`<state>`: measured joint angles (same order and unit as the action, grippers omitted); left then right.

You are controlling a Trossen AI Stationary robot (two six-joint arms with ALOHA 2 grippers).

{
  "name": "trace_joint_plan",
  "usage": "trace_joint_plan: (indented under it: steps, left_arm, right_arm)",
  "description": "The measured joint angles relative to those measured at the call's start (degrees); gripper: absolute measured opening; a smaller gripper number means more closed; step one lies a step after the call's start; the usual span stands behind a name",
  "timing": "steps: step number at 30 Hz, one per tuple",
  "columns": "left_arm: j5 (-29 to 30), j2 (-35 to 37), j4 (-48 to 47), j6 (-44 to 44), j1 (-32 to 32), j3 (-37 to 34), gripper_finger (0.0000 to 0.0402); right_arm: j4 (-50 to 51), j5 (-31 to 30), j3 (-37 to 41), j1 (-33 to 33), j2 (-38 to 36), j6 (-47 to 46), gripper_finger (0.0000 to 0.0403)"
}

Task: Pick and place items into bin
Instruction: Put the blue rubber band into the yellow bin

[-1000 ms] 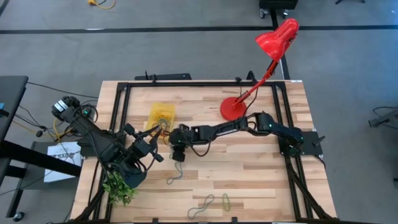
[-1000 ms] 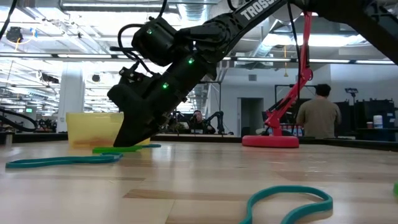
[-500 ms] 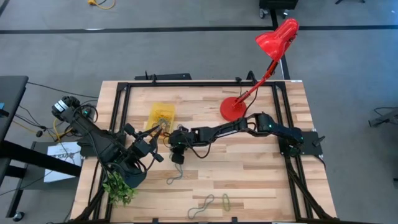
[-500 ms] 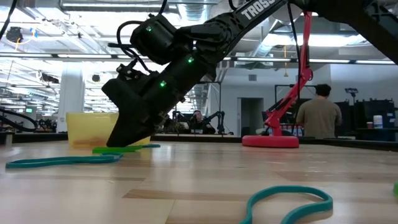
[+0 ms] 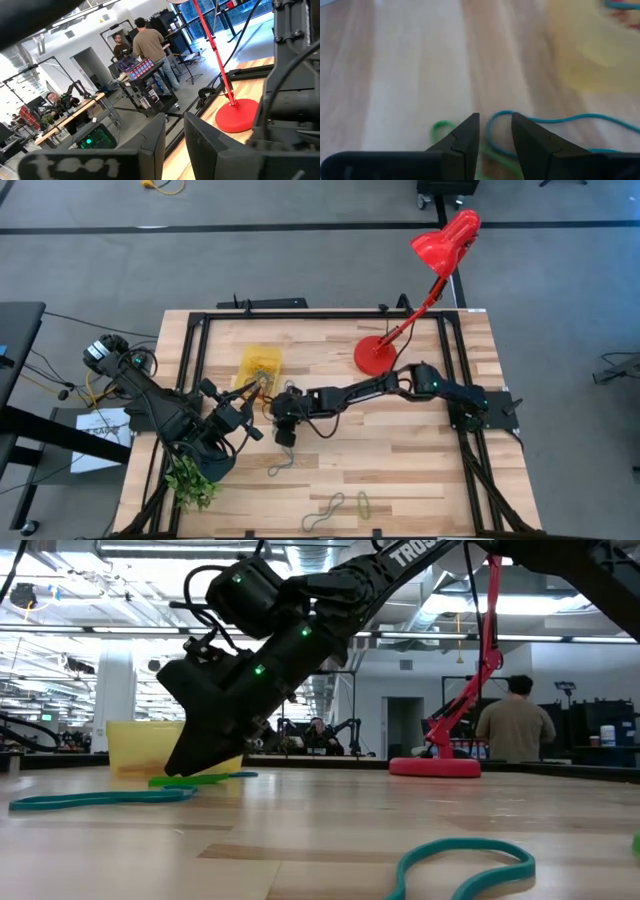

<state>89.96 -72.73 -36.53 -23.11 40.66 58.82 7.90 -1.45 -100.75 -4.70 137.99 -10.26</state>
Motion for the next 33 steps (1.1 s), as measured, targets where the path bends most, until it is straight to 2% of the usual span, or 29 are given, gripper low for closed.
trace_joint_plan:
  steps: [7,12,33]
  left_arm:
    - [0.0,0.0,0.0,0.0,0.0,0.0,0.0062]
    - [0.0,0.0,0.0,0.0,0.0,0.0,0.0062]
    - [0.0,0.0,0.0,0.0,0.0,0.0,0.0062]
  right_arm:
    - [1.0,-0.1,0.0,-0.2,0.0,0.2,0.0107]
    - [1.1,-3.0,-0.1,0.0,0.0,0.5,0.0107]
    - [0.6,-3.1,1.6,-0.4,-0.1,1.7,0.0106]
